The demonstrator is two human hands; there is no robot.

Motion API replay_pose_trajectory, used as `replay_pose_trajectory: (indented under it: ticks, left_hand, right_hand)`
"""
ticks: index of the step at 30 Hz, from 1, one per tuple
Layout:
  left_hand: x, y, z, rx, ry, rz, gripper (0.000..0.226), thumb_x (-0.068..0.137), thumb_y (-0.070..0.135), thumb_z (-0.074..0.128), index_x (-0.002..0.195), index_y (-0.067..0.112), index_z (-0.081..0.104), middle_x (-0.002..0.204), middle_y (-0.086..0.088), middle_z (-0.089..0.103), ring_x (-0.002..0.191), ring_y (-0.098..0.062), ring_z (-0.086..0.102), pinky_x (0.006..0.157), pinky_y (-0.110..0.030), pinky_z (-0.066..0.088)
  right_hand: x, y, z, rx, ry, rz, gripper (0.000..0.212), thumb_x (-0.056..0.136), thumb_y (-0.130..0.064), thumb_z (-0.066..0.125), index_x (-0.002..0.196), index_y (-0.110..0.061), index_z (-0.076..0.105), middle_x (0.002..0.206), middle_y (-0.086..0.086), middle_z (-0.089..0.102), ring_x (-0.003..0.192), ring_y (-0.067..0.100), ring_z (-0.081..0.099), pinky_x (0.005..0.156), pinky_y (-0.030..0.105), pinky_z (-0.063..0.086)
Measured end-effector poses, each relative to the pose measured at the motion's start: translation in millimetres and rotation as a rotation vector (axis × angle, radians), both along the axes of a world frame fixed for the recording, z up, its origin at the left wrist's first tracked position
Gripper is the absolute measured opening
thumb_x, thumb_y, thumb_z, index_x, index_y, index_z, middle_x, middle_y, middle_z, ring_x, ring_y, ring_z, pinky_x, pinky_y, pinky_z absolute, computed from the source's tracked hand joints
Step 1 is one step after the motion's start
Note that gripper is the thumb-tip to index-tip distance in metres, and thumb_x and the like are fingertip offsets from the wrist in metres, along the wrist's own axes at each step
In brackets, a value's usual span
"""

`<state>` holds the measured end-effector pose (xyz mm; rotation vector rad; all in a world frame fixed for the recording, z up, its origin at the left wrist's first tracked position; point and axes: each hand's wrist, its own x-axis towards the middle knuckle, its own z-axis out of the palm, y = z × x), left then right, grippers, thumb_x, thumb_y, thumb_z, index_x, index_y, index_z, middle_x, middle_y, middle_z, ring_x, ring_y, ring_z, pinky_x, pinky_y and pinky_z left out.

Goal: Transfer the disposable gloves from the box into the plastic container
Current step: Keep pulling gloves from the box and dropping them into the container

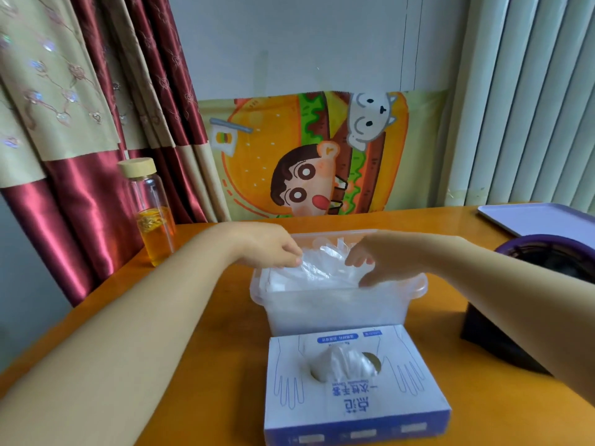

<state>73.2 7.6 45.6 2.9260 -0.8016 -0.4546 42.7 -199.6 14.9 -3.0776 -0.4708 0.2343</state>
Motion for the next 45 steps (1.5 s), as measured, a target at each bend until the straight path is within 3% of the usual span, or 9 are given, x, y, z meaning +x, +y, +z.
replay_pose_trajectory:
  ticks: [5, 9, 13, 19, 32, 37, 41, 43, 45]
  left_hand:
    - [-36, 16, -6, -0.350, -0.132, -0.019, 0.033, 0.097, 0.025, 0.054, 0.129, 0.029, 0.058, 0.120, 0.018, 0.058, 0.108, 0.002, 0.053, 0.085, -0.011, 0.040]
    - [-66, 17, -27, -0.492, -0.141, -0.054, 0.023, 0.094, 0.026, 0.058, 0.114, 0.034, 0.063, 0.102, 0.022, 0.062, 0.095, 0.005, 0.056, 0.078, -0.012, 0.046]
    - [-82, 12, -59, -0.383, -0.034, -0.065, 0.028, 0.090, 0.035, 0.064, 0.117, 0.035, 0.060, 0.103, 0.022, 0.060, 0.092, 0.001, 0.058, 0.082, -0.016, 0.048]
    - [-92, 9, -108, -0.336, 0.005, -0.094, 0.059, 0.078, 0.041, 0.073, 0.132, 0.032, 0.051, 0.121, 0.014, 0.059, 0.102, -0.006, 0.059, 0.089, -0.033, 0.053]
    - [-94, 6, -111, -0.258, -0.021, -0.059, 0.056, 0.083, 0.047, 0.068, 0.131, 0.027, 0.047, 0.128, 0.008, 0.056, 0.101, -0.009, 0.059, 0.075, -0.018, 0.050]
    - [-94, 4, -110, -0.251, 0.018, -0.054, 0.060, 0.083, 0.047, 0.069, 0.133, 0.025, 0.044, 0.131, 0.008, 0.055, 0.106, -0.008, 0.058, 0.085, -0.023, 0.052]
    - [-95, 7, -102, -0.337, 0.093, -0.045, 0.071, 0.082, 0.043, 0.071, 0.142, 0.028, 0.036, 0.134, 0.008, 0.051, 0.108, -0.003, 0.052, 0.091, -0.020, 0.047]
    - [-96, 10, -93, -0.404, 0.154, -0.011, 0.072, 0.081, 0.046, 0.071, 0.141, 0.029, 0.036, 0.136, 0.009, 0.051, 0.111, -0.003, 0.052, 0.094, -0.022, 0.047]
    - [-99, 15, -77, -0.505, 0.192, 0.023, 0.066, 0.081, 0.048, 0.069, 0.137, 0.036, 0.038, 0.130, 0.014, 0.052, 0.110, -0.002, 0.053, 0.094, -0.023, 0.048]
  right_hand:
    - [-50, 10, 9, 0.175, -0.161, 0.092, 0.024, 0.088, -0.032, 0.064, 0.111, -0.026, 0.065, 0.101, -0.013, 0.065, 0.089, 0.002, 0.060, 0.077, 0.011, 0.046]
    - [-86, 22, -9, 0.222, -0.042, 0.129, 0.025, 0.087, -0.033, 0.065, 0.111, -0.026, 0.064, 0.093, -0.018, 0.059, 0.088, 0.001, 0.061, 0.070, 0.004, 0.045]
    - [-92, 25, -43, 0.279, 0.027, 0.059, 0.036, 0.082, -0.033, 0.071, 0.115, -0.023, 0.060, 0.105, -0.010, 0.064, 0.091, 0.006, 0.061, 0.076, 0.012, 0.048]
    - [-90, 24, -68, 0.460, -0.156, 0.019, 0.014, 0.080, -0.022, 0.074, 0.092, -0.017, 0.069, 0.087, -0.003, 0.068, 0.074, 0.006, 0.061, 0.063, 0.005, 0.046]
    - [-92, 33, -24, 0.212, -0.385, 0.159, 0.021, 0.092, -0.019, 0.058, 0.111, -0.019, 0.069, 0.106, -0.005, 0.069, 0.091, 0.009, 0.064, 0.086, 0.024, 0.052]
    - [-89, 27, 11, 0.344, -0.679, 0.209, 0.015, 0.092, -0.011, 0.059, 0.101, -0.010, 0.071, 0.093, 0.002, 0.071, 0.079, 0.015, 0.062, 0.078, 0.036, 0.054]
    - [-90, 30, 38, 0.326, -0.742, 0.190, 0.018, 0.093, -0.014, 0.056, 0.104, -0.012, 0.070, 0.097, 0.003, 0.070, 0.080, 0.013, 0.060, 0.079, 0.039, 0.054]
    - [-92, 31, 49, 0.366, -0.794, 0.195, 0.019, 0.093, -0.012, 0.055, 0.105, -0.011, 0.071, 0.098, 0.002, 0.070, 0.078, 0.009, 0.054, 0.077, 0.033, 0.052]
    - [-94, 31, 60, 0.406, -0.834, 0.175, 0.021, 0.094, -0.011, 0.054, 0.107, -0.010, 0.071, 0.094, -0.004, 0.066, 0.076, 0.005, 0.052, 0.072, 0.015, 0.045]
